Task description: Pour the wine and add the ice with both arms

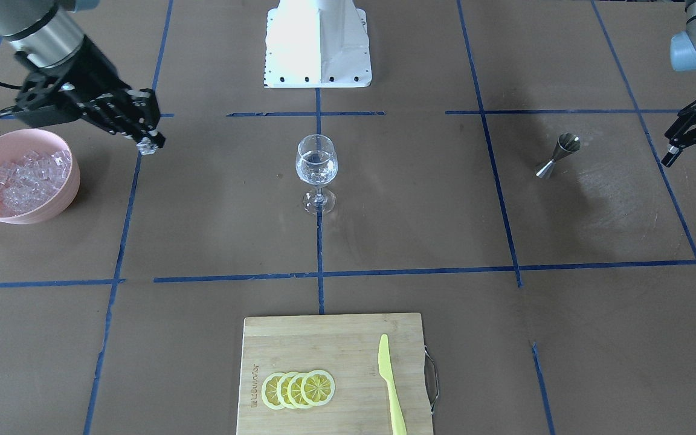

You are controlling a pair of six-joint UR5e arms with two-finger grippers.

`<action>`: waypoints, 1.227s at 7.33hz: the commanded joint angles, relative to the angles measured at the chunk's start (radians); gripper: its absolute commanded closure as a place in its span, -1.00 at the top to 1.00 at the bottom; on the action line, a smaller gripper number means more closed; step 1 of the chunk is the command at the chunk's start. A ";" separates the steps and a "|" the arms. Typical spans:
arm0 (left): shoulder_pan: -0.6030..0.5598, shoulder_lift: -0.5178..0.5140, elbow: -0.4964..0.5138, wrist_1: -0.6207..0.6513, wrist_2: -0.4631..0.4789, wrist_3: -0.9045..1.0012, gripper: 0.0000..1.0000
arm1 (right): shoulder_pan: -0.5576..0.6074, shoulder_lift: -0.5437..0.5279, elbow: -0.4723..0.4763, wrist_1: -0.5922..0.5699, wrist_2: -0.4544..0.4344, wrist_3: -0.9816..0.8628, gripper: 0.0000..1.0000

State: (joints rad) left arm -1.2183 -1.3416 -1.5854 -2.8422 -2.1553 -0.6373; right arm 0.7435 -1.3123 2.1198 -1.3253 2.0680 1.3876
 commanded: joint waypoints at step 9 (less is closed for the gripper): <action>0.003 -0.001 0.005 -0.006 0.002 -0.062 1.00 | -0.242 0.399 -0.159 -0.081 -0.302 0.320 -1.00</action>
State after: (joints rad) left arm -1.2150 -1.3422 -1.5800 -2.8485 -2.1537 -0.6984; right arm 0.5016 -0.9236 1.9745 -1.4096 1.7730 1.7094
